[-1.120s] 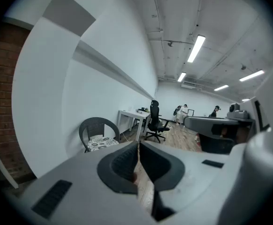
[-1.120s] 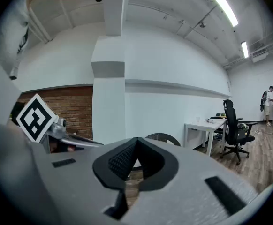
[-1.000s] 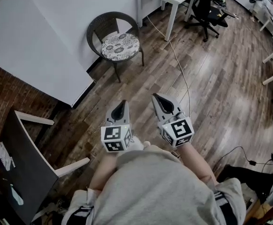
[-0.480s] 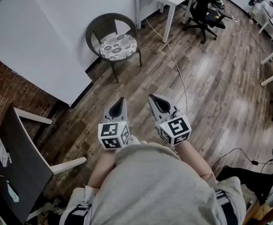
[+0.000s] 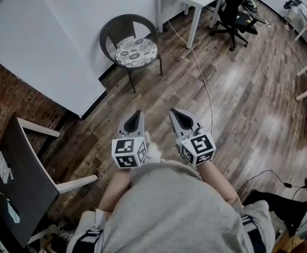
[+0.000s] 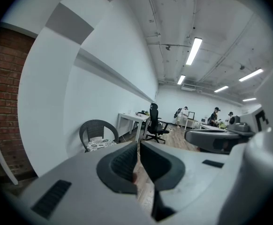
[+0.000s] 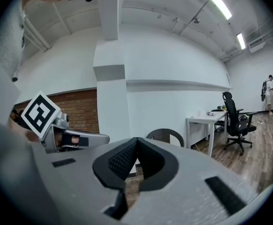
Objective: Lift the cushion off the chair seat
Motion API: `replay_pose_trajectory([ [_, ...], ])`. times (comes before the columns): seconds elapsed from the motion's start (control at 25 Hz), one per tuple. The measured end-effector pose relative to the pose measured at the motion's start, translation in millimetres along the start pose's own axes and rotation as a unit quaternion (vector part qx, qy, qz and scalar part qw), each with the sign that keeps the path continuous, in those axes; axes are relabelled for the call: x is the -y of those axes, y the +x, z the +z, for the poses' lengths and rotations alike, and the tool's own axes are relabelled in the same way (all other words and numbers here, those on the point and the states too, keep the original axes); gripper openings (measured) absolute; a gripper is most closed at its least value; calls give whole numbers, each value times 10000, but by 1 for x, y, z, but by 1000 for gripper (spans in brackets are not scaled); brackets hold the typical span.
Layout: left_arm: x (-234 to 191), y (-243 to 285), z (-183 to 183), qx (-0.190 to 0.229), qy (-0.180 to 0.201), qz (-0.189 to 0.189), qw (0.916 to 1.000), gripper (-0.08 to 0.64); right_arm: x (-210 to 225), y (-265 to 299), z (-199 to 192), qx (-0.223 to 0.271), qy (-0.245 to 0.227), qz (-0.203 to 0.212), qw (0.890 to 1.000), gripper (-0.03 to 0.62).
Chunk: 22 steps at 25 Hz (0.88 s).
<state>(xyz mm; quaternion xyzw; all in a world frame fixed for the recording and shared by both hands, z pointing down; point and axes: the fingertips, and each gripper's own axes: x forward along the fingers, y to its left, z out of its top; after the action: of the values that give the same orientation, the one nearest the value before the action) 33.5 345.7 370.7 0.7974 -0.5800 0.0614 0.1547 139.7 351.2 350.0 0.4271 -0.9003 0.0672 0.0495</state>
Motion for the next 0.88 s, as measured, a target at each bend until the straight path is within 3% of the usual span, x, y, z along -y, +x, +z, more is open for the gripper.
replay_pose_trajectory([
  [0.48,-27,49,-1,-44,-85,-55,9999,18,30,46,-11,-148,122,-112,9998,2],
  [0.88,-79,135,24,-157,-113,-79,9998,74,77,145,6,-231,139,-59,9996,2],
])
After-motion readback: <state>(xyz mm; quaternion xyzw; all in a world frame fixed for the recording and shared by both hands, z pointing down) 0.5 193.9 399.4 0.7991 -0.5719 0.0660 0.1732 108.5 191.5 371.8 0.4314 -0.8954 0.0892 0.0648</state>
